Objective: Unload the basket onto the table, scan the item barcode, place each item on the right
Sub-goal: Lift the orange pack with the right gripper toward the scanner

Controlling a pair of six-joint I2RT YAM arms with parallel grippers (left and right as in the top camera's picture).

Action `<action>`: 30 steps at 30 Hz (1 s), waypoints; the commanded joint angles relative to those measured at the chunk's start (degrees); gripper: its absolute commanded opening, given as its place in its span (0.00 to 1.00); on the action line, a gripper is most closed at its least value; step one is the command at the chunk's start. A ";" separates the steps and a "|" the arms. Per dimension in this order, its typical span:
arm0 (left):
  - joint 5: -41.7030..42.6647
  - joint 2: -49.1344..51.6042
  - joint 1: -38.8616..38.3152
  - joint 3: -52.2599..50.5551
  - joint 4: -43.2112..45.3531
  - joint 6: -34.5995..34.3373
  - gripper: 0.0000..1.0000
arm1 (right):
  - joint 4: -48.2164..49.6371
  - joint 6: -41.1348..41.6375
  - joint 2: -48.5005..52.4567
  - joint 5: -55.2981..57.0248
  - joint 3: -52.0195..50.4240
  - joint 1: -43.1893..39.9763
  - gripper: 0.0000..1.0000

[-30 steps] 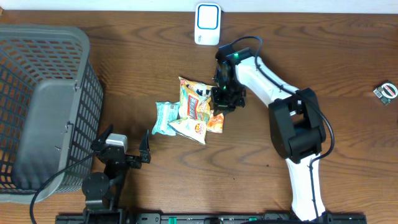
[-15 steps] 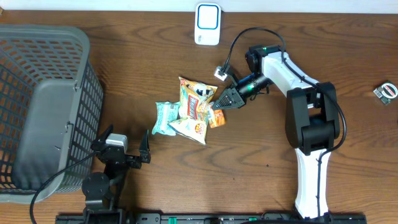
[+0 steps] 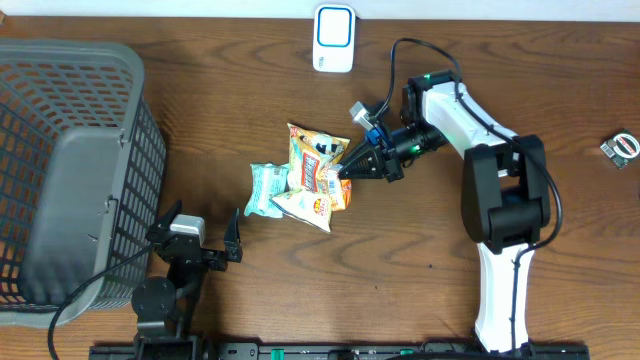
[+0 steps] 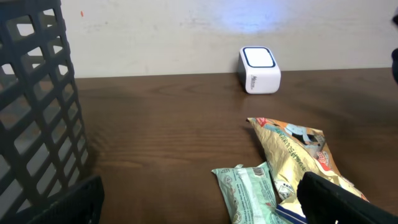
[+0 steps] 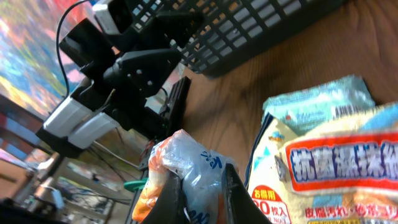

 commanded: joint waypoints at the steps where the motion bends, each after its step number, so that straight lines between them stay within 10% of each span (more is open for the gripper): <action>1: 0.35 -0.04 0.28 -1.09 -1.66 -0.26 0.98 | -0.04 -2.43 -4.76 -0.39 0.02 0.94 0.01; 9: 0.35 -0.04 0.28 -1.09 -1.66 -0.26 0.97 | -0.04 6.29 -12.44 2.23 -2.03 4.00 0.01; 20: 0.35 -0.04 0.28 -1.09 -1.66 -0.26 0.97 | -0.04 -0.76 -32.98 -11.82 -28.59 6.21 0.01; 30: 0.35 -0.04 0.28 -1.09 -1.66 -0.26 0.98 | 0.85 -1.55 -33.62 -6.19 -30.60 6.14 0.01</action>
